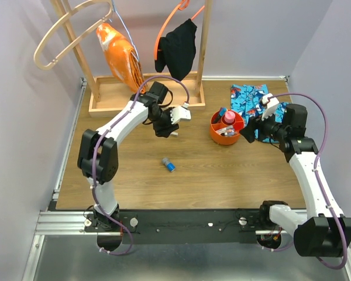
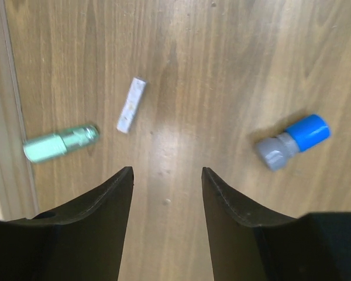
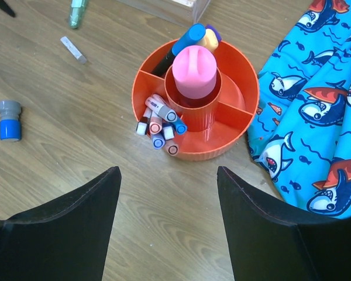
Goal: Sort the stationery into containers
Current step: Pick up the stationery from the center of the board.
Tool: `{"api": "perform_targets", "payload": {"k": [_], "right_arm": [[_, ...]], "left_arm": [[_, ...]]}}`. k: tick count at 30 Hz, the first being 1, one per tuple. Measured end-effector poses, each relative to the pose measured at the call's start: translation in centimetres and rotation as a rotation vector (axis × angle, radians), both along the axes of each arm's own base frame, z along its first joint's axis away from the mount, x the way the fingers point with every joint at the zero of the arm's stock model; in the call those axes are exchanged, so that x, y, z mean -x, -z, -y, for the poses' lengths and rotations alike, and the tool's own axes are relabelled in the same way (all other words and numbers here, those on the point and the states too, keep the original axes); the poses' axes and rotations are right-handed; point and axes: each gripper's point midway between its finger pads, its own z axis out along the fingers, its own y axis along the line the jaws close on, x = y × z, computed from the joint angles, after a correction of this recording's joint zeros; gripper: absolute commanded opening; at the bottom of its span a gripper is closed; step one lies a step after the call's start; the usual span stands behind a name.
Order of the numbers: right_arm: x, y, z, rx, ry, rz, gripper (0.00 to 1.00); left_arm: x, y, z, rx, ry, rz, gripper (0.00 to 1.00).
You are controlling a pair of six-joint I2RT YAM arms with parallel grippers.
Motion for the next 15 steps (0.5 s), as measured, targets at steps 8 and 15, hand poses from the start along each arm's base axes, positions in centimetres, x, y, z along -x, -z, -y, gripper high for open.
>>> {"api": "perform_targets", "payload": {"k": [8,15], "right_arm": [[0.3,-1.0,0.0,0.005,-0.001,0.037,0.75],[1.0,-2.7,0.1,0.006,0.010,0.095,0.75]], "left_arm": [[-3.2,5.3,0.9,-0.102,0.127,0.017,0.55],[-4.8,7.4,2.1,-0.127,0.165,0.024,0.54]]}}
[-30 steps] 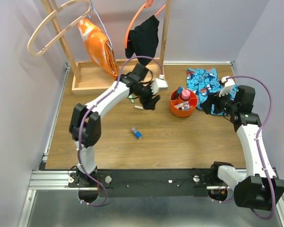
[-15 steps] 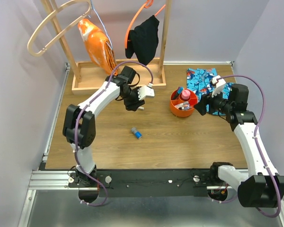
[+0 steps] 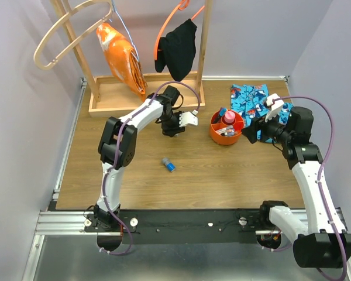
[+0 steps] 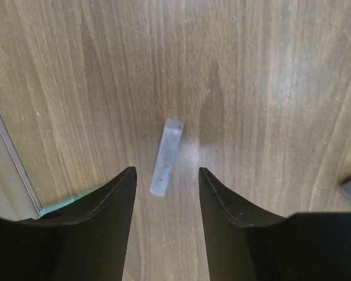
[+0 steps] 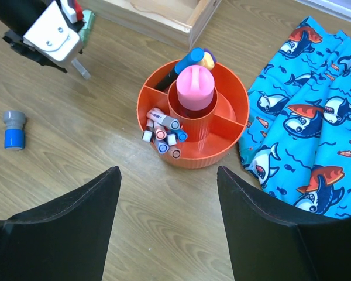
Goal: Sort the stationery into containers
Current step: Pick up the stationery from the center of the board.
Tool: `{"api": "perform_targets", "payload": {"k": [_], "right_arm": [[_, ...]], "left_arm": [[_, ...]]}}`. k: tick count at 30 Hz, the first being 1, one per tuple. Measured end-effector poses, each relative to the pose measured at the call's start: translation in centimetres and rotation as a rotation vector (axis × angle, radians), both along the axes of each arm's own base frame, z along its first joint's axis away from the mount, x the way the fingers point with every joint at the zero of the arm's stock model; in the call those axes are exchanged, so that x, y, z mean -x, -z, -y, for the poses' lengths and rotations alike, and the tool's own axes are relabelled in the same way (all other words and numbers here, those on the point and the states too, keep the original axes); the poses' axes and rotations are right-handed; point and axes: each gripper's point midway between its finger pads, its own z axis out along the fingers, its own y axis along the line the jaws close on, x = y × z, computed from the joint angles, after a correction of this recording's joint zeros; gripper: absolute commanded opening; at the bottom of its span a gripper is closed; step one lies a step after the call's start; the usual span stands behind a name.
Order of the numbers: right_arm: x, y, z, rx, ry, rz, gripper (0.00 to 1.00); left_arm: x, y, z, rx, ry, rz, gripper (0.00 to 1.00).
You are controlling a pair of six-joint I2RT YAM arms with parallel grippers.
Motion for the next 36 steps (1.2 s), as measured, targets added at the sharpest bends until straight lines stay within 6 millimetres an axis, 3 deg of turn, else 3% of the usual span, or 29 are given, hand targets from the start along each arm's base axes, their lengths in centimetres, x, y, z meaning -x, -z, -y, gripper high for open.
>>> {"api": "perform_targets", "payload": {"k": [7,13,14,17,24,29,36], "right_arm": [[0.3,0.5,0.2,0.001,0.017,-0.010,0.75],[0.3,1.0,0.3,-0.004,0.027,-0.024,0.75],[0.2,1.0,0.3,-0.003,0.029,-0.024,0.75],[0.2,1.0,0.4,0.000,0.036,-0.025,0.75],[0.0,1.3,0.9,0.010,0.062,-0.028,0.75],[-0.2,1.4,1.6,0.023,0.102,-0.031,0.75],[-0.7,1.4,2.8,0.010,0.169,-0.038,0.75]], "left_arm": [[-0.8,1.4,1.8,-0.006,0.028,-0.004,0.53],[-1.2,2.6,2.7,-0.020,0.041,-0.025,0.31],[-1.1,2.6,2.7,-0.024,0.043,-0.031,0.19],[-0.7,2.7,2.4,-0.041,0.055,-0.046,0.02],[1.6,2.1,1.7,-0.070,0.084,-0.135,0.00],[3.3,-2.1,3.9,0.040,0.145,-0.181,0.00],[7.5,-16.4,12.8,0.557,0.336,-0.121,0.00]]}}
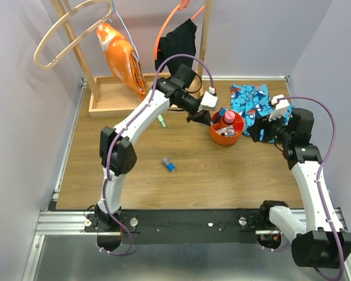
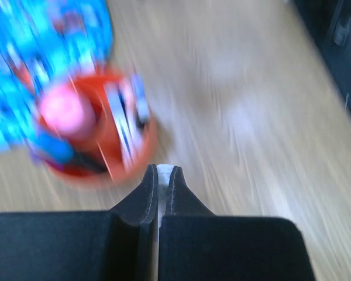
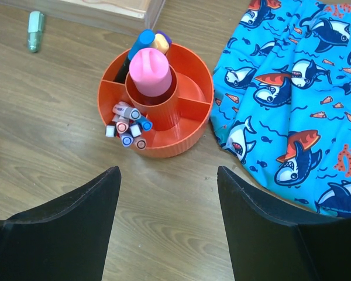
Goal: Sort the stationery into containers
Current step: Pick up the stationery from the center of the board, then place the stationery in the storage box.
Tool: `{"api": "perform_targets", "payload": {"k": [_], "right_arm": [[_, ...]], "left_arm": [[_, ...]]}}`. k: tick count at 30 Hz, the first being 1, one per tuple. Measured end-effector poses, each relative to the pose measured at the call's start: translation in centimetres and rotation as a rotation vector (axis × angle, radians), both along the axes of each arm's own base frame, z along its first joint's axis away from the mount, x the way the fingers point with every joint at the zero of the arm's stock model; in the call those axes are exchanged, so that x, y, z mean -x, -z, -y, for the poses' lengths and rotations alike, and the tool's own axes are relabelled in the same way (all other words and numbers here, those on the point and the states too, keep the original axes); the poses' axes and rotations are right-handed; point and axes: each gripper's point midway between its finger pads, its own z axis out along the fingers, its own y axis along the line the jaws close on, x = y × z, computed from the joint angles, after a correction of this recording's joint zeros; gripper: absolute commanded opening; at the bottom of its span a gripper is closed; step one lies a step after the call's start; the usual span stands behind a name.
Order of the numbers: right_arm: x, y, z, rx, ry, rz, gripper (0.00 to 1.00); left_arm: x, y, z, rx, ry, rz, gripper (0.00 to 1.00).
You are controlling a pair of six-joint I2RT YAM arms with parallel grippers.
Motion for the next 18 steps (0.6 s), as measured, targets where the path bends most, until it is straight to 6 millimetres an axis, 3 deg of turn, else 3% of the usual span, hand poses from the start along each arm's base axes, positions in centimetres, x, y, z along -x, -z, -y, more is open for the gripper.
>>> {"api": "perform_targets", "payload": {"k": [4,8,13,18], "right_arm": [[-0.2,0.4,0.2,-0.009,0.017,-0.017,0.75],[-0.4,0.7,0.6,-0.010,0.035,-0.030,0.75],[-0.5,0.7,1.2,-0.011,0.059,-0.031,0.75],[-0.4,0.8,1.7,-0.021,0.083,-0.033,0.75]], "left_arm": [[1.2,-5.1,4.6,0.234,0.047,-0.063,0.00],[0.7,-6.9,8.8,0.381,0.053,-0.218,0.00],[0.1,-5.6,12.1,0.460,0.097,-0.323,0.00],[0.9,-4.5,13.9,0.471,0.136,-0.359,0.00]]}}
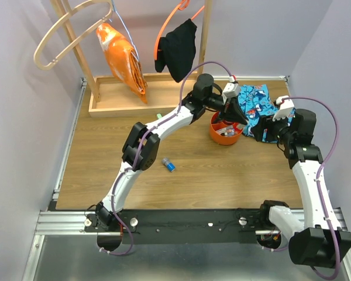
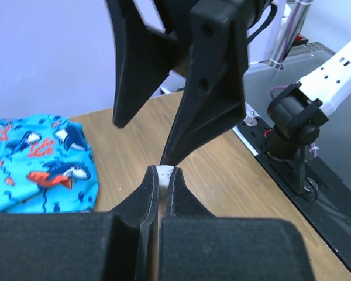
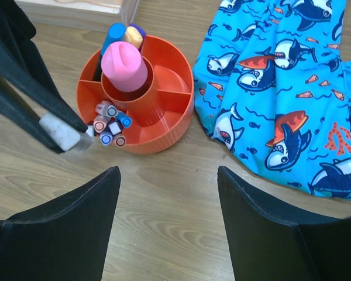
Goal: Sort the stationery into containers
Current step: Place the stationery in the storage box.
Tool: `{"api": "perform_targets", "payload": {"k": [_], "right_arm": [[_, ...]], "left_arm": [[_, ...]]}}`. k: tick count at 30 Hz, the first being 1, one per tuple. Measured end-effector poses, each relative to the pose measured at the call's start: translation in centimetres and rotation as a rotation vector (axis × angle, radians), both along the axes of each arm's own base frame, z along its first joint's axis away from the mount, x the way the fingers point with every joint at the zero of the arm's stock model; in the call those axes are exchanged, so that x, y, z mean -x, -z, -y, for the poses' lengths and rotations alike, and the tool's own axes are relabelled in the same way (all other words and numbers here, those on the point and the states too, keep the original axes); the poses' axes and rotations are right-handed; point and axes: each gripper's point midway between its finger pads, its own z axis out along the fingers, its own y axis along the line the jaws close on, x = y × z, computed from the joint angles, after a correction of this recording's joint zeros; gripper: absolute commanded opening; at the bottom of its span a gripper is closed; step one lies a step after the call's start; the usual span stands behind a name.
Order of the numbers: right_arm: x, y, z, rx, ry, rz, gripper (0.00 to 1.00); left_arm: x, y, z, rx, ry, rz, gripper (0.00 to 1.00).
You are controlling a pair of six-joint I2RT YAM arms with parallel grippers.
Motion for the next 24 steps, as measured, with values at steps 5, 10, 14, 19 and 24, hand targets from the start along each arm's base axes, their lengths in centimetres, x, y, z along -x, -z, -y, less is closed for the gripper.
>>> {"api": "perform_targets", "payload": {"k": [5,10,14,19,24], "right_arm": [[0.2,0.4,0.5,-0.012,0.025,-0.009,0.75],[0.3,1.0,0.7,-0.017,0.035,-0.022,0.75],[0.4,1.2,0.8,-0.022,0.040,-0.028,0.75],[0.3,1.3,0.9,-0.026,0.048,-0.027,0.75],[0.3,1.6,0.9,-0.027,0.049,-0.027,0.75]], "left_arm": [[-0.3,-0.8,1.3,0.029,-0.012,0.069,0.00],[-2.5,0.1,2.3,0.016,-0.100,0.135,0.00],[-4.2,2.7,2.8,-0.034,-0.172,0.154,0.00],[-5.8,7.3,3.1,-0.126,-0.236,0.153,0.00],[-6.7,7.6,3.2,-0.132,-0.276,0.190,0.26]]}}
